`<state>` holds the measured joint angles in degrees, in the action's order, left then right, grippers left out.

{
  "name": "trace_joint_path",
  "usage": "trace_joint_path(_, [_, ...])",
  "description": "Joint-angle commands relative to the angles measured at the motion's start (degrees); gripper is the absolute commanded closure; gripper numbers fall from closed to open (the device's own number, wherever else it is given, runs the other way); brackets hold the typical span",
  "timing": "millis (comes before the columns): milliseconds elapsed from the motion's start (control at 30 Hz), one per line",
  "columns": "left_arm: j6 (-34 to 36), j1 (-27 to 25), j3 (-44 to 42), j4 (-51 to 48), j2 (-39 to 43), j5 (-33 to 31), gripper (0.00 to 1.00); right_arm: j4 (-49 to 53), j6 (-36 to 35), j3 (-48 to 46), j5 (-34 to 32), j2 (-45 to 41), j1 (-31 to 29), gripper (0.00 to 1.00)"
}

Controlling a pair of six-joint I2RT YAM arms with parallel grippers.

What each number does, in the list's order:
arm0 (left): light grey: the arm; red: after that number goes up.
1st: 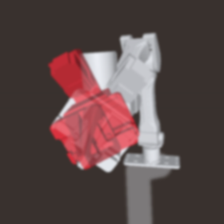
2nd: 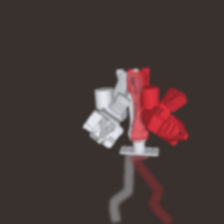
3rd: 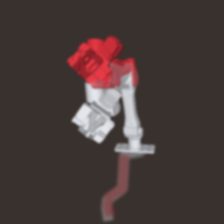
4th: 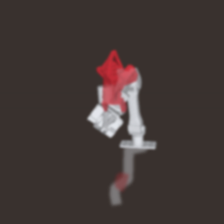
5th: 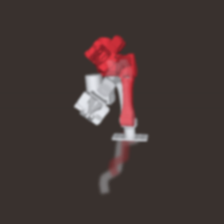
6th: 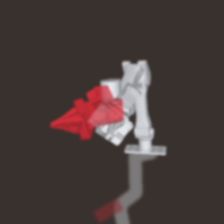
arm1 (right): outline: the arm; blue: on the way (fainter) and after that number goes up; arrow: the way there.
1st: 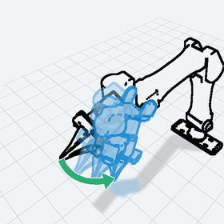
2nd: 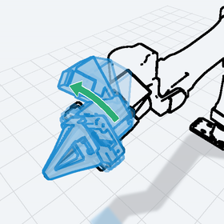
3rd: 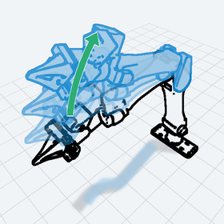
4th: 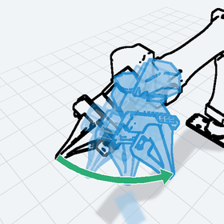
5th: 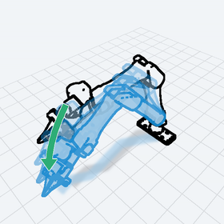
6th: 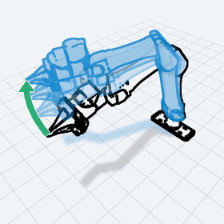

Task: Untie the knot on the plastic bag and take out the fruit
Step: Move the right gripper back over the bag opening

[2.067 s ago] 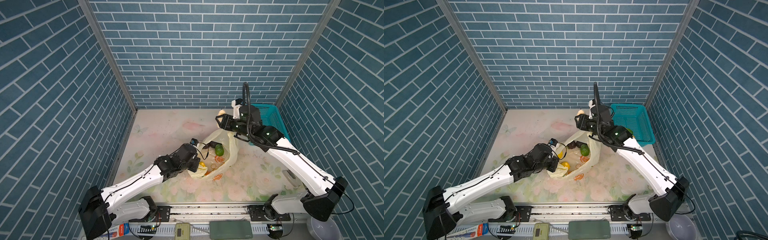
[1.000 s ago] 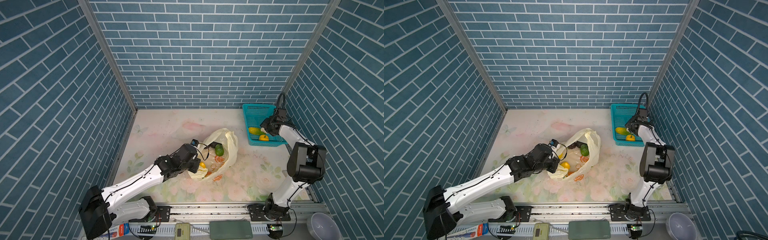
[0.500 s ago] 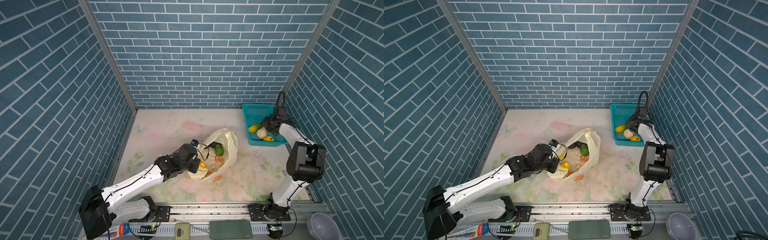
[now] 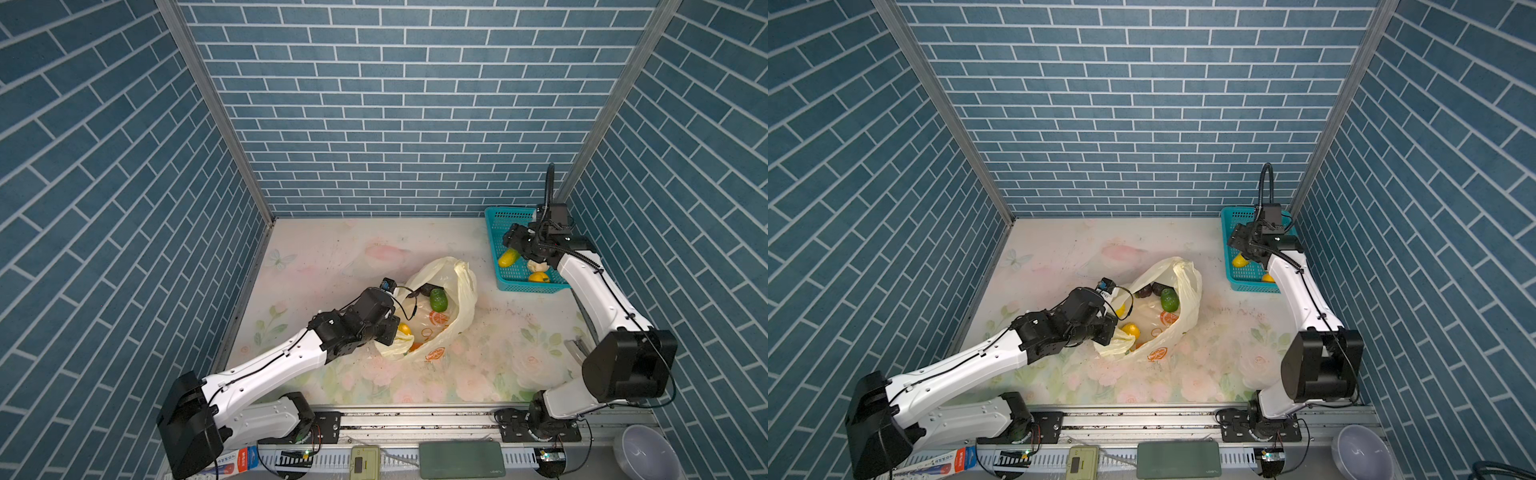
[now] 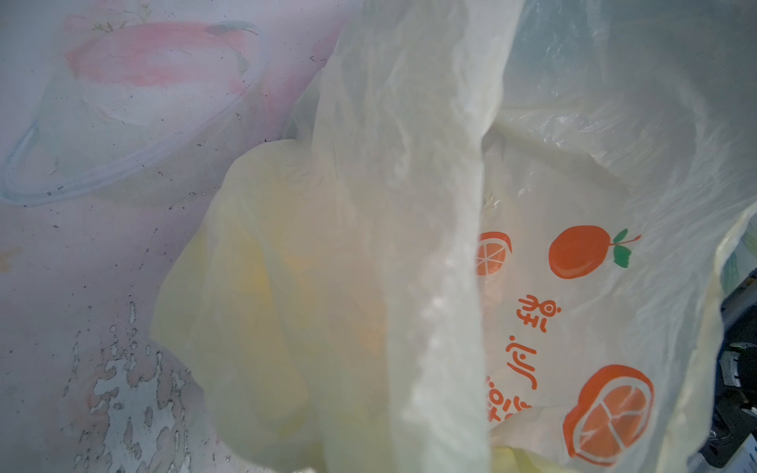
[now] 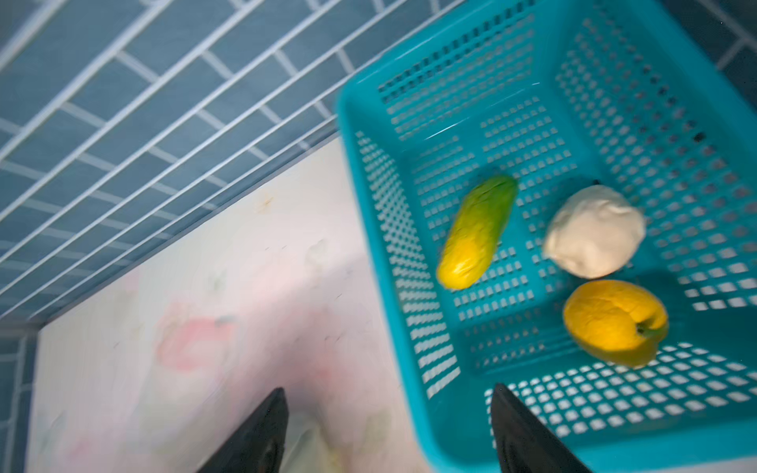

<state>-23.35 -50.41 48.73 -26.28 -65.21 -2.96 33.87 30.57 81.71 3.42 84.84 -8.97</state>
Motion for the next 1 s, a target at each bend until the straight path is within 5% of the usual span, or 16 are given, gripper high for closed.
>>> trace_joint_path(0, [-0.1, -0.3, 1.9, -0.7, -0.2, -0.8, 1.00, 8.9, -1.0, 3.1, 4.7, -4.7, -5.8, 0.23])
trace_joint_path(200, [-0.1, -0.2, 1.7, -0.5, -0.2, -0.6, 1.00, 11.1, 3.7, 6.0, 5.5, -8.6, -18.0, 0.23])
trace_joint_path(433, [0.1, -0.2, 2.0, 0.0, -0.8, 0.0, 1.00, 13.5, 3.8, 17.6, 3.7, -3.0, -30.0, 0.23])
trace_joint_path(967, [-1.3, -0.2, 1.6, 1.7, -0.3, 0.0, 1.00, 12.0, 6.8, 11.0, 2.2, 2.3, -38.7, 0.28])
